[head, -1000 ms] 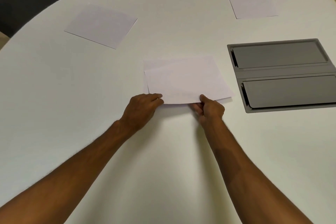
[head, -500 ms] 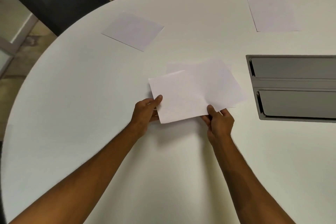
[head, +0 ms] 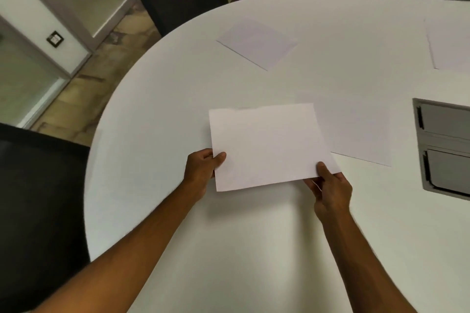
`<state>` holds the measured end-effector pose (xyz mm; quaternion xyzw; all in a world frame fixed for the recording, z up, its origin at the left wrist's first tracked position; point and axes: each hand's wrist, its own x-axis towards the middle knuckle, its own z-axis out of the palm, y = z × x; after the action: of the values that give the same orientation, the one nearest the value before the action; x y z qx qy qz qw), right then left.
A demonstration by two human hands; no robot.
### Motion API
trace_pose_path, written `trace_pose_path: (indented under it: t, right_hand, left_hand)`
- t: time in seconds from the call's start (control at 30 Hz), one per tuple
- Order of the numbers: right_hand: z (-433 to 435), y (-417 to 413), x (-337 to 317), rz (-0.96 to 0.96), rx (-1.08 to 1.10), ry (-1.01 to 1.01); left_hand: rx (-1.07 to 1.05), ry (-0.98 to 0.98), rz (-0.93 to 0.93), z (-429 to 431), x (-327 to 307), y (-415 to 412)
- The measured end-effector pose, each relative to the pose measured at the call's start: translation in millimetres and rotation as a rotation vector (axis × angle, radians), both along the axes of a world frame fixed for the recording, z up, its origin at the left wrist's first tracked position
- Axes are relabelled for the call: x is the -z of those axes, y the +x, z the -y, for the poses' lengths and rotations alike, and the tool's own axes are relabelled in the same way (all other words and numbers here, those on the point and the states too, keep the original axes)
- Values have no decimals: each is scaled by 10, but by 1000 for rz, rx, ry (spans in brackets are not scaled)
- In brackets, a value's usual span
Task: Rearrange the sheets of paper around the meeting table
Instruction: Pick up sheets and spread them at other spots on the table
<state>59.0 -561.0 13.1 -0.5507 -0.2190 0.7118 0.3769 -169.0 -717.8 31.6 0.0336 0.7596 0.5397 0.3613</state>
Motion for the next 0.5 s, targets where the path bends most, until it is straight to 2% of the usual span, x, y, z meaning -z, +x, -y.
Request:
trace_pose_path:
  t: [0.33,0.5]
  right_hand:
    - [636,-570,178,195,-295,48]
    - [898,-864,301,368,-426,164]
  left_hand:
    - [-31,-126,-61,1063,122,-687]
    - [-110,-233,-160,1482,250,-989]
